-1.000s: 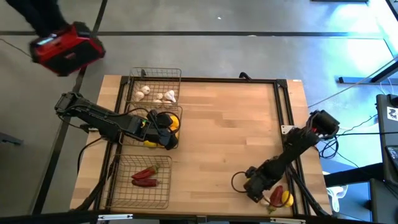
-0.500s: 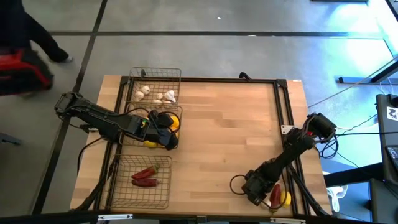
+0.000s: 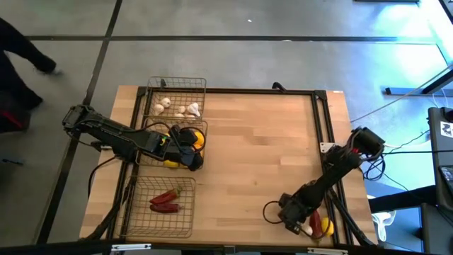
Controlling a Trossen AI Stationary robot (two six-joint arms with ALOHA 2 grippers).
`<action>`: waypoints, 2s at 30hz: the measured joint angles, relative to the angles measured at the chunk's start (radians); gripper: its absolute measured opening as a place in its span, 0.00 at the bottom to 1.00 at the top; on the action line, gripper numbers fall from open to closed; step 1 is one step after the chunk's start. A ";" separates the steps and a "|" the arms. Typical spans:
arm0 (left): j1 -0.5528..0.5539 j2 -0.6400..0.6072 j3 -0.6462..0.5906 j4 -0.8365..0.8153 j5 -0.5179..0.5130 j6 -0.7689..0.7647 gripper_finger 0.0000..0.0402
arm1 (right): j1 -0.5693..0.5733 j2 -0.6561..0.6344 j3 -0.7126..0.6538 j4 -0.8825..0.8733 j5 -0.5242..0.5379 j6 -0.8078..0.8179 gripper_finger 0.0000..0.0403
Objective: Sort produce into baskets
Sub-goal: Put the garlic in the top wire basket
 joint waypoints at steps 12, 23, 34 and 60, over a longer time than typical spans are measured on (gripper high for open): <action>0.000 0.000 0.000 0.006 0.000 0.000 0.71 | -0.077 -0.131 -0.004 -0.166 0.400 -0.171 0.01; 0.000 0.000 0.000 0.006 0.000 -0.010 0.71 | -0.140 -0.182 -0.003 -0.191 0.265 -0.142 0.05; 0.000 0.000 0.000 0.014 0.000 -0.010 0.71 | 0.015 -0.180 -0.002 -0.094 0.100 0.143 0.42; 0.001 0.000 0.000 0.013 0.000 -0.005 0.71 | 0.036 -0.065 -0.009 -0.049 -0.043 0.235 0.33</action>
